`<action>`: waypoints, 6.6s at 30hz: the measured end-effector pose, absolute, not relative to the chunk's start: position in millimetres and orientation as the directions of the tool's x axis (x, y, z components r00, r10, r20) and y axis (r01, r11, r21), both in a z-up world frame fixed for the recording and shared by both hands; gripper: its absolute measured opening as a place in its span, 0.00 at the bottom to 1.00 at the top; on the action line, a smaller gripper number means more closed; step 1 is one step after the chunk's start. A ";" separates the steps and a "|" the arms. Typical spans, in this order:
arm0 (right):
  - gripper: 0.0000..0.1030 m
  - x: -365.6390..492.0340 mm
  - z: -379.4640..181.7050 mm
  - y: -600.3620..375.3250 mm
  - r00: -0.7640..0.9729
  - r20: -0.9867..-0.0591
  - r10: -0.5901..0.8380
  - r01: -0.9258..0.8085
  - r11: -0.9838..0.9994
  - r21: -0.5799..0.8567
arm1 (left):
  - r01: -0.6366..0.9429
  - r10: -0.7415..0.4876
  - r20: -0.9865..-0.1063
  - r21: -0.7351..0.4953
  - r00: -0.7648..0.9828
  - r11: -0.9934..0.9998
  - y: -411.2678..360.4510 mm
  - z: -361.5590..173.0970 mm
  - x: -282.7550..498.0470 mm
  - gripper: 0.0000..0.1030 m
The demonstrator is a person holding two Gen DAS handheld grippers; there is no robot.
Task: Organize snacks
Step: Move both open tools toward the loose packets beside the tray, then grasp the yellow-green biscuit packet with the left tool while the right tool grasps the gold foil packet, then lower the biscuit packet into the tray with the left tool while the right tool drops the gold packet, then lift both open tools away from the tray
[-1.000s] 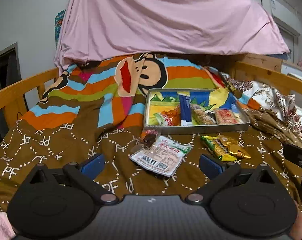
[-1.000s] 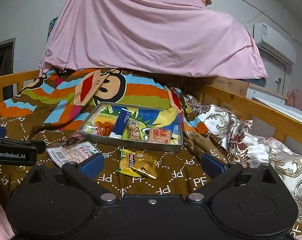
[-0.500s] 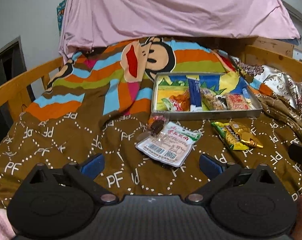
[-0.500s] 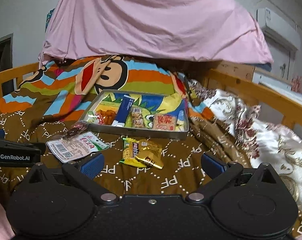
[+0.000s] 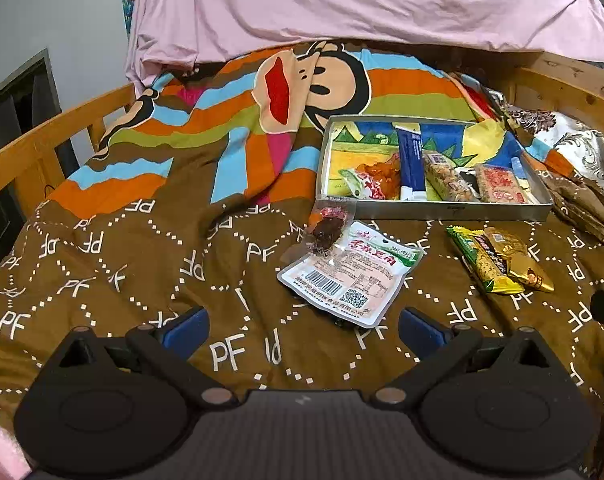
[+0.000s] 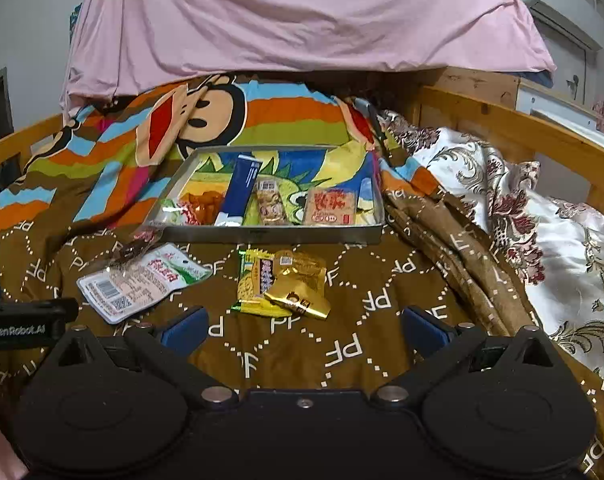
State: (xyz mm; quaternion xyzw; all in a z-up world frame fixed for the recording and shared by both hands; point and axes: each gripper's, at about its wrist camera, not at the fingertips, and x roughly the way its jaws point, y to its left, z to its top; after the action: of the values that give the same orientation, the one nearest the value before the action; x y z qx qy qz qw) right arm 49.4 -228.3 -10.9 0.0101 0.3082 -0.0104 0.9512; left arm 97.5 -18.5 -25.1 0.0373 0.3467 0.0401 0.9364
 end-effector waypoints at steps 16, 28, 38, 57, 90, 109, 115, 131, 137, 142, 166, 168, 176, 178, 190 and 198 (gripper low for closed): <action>0.99 106.1 -16.3 -225.2 0.815 -0.579 0.002 -0.127 0.976 -0.175 | -0.053 0.115 -0.647 0.115 0.753 0.992 -32.5 -40.3 141.4 0.99; 0.99 179.0 -57.7 -258.9 0.705 -0.707 0.062 -0.090 0.996 -0.003 | 0.058 -0.145 -0.609 -0.161 0.779 0.985 -43.1 -58.8 191.5 0.99; 0.91 204.7 -88.7 -238.4 0.668 -0.742 0.057 -0.131 0.991 -0.041 | 0.099 -0.322 -0.570 -0.387 0.756 0.917 -45.0 -76.1 220.2 0.99; 0.82 203.9 -79.7 -293.3 0.681 -0.728 0.080 -0.362 0.901 -0.240 | 0.318 -0.432 -0.534 -0.295 0.727 0.901 -88.3 -84.5 215.9 0.95; 0.80 235.9 -96.8 -319.4 0.677 -0.733 0.064 -0.299 0.934 -0.195 | 0.428 -0.353 -0.687 -0.067 0.635 0.901 -144.0 -104.2 230.0 0.63; 0.55 194.3 -80.0 -271.5 0.694 -0.715 -0.081 -0.299 0.872 -0.389 | 0.251 -0.378 -0.667 -0.283 0.642 0.926 -109.6 -90.0 216.9 0.55; 0.55 179.6 -68.9 -254.2 0.754 -0.648 -0.105 -0.252 0.866 -0.433 | 0.226 -0.367 -0.688 -0.290 0.626 0.930 -99.9 -90.9 215.6 0.32; 0.55 190.3 -69.2 -257.3 0.762 -0.634 -0.131 -0.187 0.893 -0.410 | 0.363 -0.277 -0.718 -0.036 0.639 0.931 -139.0 -101.9 212.9 0.57; 0.55 186.6 -65.1 -258.0 0.779 -0.612 -0.135 -0.171 0.893 -0.415 | 0.304 -0.310 -0.710 -0.141 0.632 0.942 -121.8 -94.7 215.0 0.56; 0.55 182.8 -59.2 -258.3 0.809 -0.572 -0.134 -0.147 0.897 -0.417 | 0.233 -0.297 -0.654 -0.186 0.696 0.955 -105.4 -82.1 214.0 0.56; 0.55 335.8 -60.1 -248.8 0.920 -0.386 -0.069 0.024 0.992 -0.122 | 0.132 -0.259 -0.478 -0.284 0.839 0.950 -51.2 -63.0 378.7 0.56; 0.55 348.0 -62.1 -246.1 0.911 -0.410 -0.054 0.016 0.995 -0.096 | 0.141 -0.265 -0.479 -0.280 0.837 0.950 -49.5 -67.4 383.9 0.56; 0.55 367.2 -83.6 -233.3 0.867 -0.496 -0.052 0.003 0.995 -0.100 | 0.149 -0.279 -0.551 -0.269 0.786 0.951 -52.8 -87.7 398.2 0.55; 0.56 368.1 -89.2 -231.2 0.856 -0.514 -0.051 -0.004 0.994 -0.106 | 0.153 -0.282 -0.558 -0.267 0.781 0.952 -53.0 -90.8 397.8 0.55; 0.94 343.7 -40.8 -245.4 0.891 -0.444 -0.098 0.077 0.995 -0.064 | 0.152 -0.287 -0.523 -0.286 0.803 0.946 -45.8 -62.1 384.7 0.76; 0.99 284.8 25.6 -246.5 0.956 -0.268 -0.119 0.103 0.992 -0.073 | 0.143 -0.246 -0.375 -0.280 0.894 0.949 -28.3 2.4 324.6 0.99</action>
State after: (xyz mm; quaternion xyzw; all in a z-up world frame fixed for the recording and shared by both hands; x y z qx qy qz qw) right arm 284.8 -246.5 25.6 -0.0294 0.1372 -0.0560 0.9885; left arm 324.6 -28.3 2.4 -0.1233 0.2073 -0.1008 0.9652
